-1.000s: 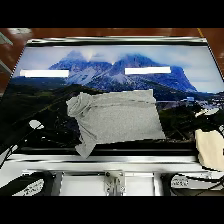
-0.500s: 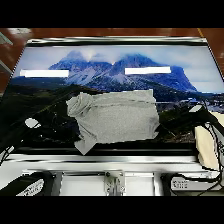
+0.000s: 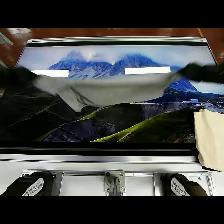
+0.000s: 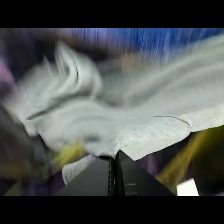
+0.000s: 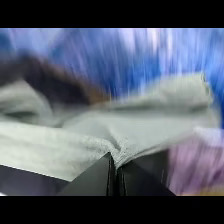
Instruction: Fold the shirts.
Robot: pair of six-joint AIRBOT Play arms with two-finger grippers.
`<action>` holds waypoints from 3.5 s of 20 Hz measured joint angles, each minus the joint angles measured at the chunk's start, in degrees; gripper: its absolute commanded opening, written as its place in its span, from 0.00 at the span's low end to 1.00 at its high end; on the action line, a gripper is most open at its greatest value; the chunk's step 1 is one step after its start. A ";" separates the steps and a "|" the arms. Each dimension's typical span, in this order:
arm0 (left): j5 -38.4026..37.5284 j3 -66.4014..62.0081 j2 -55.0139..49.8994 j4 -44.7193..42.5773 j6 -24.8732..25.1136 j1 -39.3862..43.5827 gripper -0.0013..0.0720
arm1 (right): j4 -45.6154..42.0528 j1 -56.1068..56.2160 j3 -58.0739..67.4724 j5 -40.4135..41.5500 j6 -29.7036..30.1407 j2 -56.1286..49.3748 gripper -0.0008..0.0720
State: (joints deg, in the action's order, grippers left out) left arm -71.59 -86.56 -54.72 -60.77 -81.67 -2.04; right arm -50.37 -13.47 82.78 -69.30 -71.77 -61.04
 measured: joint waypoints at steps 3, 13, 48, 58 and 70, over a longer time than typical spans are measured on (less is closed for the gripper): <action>0.04 -22.67 1.05 -1.25 -2.82 -3.48 0.07 | -0.81 0.07 16.17 4.46 -2.40 6.75 0.08; 1.97 -29.68 8.07 -11.26 -4.96 -6.86 0.07 | -15.65 0.13 32.81 -7.45 -13.94 12.46 0.09; -17.57 -19.76 -50.14 0.48 -6.21 -4.79 0.52 | -22.75 -3.21 28.17 -15.41 -15.98 -41.11 0.89; -17.18 17.64 -37.40 7.43 1.51 -8.74 0.72 | -29.27 -13.31 10.82 -28.17 -12.33 -32.74 0.89; 4.04 40.28 -35.01 23.19 8.28 0.28 0.67 | -22.38 -14.01 3.87 -22.05 -11.98 -31.65 0.89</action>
State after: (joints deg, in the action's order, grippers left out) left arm -67.55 -46.28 -89.73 -37.58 -73.38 -1.76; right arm -72.75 -27.49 86.65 -91.35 -83.74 -92.68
